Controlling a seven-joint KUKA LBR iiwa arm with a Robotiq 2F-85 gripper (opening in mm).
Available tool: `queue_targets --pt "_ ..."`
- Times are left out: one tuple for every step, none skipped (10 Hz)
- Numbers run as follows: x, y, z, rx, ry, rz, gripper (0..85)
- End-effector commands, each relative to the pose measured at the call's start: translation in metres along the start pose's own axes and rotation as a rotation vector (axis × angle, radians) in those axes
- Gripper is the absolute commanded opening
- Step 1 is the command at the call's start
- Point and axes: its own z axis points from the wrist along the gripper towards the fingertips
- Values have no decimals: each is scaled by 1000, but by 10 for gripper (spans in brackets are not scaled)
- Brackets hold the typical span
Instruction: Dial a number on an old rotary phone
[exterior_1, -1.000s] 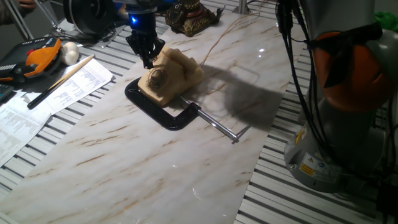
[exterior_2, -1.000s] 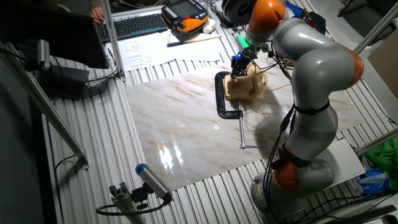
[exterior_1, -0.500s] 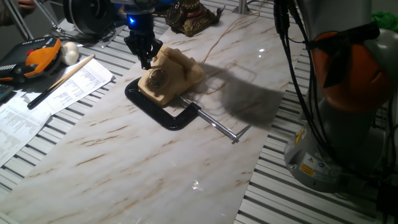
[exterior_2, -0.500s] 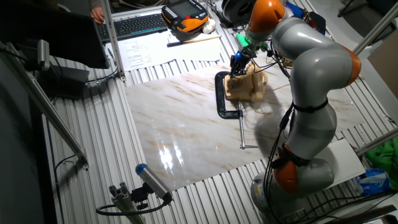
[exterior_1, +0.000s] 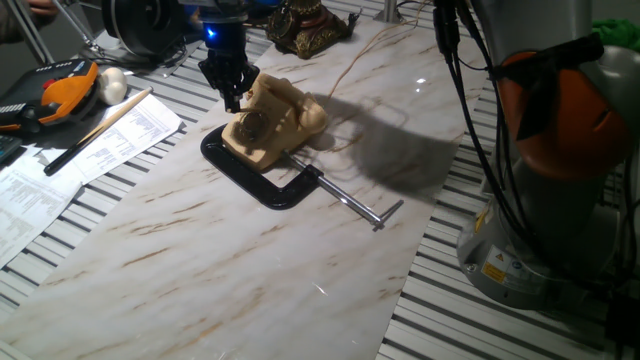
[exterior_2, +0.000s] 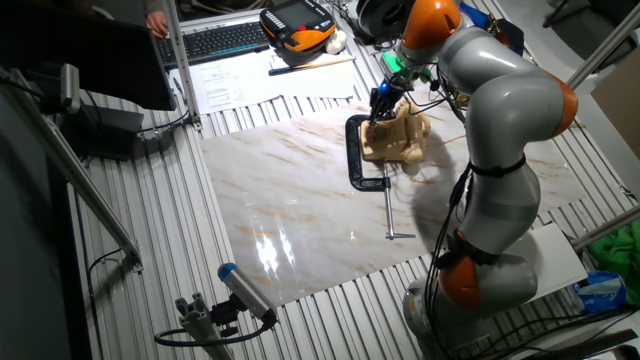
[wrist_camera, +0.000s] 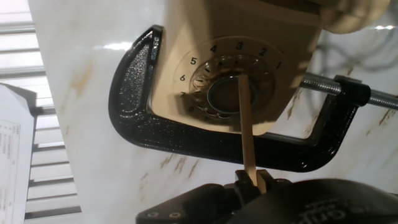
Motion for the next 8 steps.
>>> queue_targets --pt "0 0 0 -1 -1 -3 0" --pt "-2 0 -1 0 -2 -11 0" --pt "-5 0 -1 1 5 -19 0" --pt "-7 0 -1 1 9 -21 0" --pt "-7 -1 -1 0 9 -21 0" --pt "-7 -3 -1 0 12 -21 0" --pt "-8 -3 0 0 17 -23 0" --pt "-11 -2 1 0 26 -29 0"
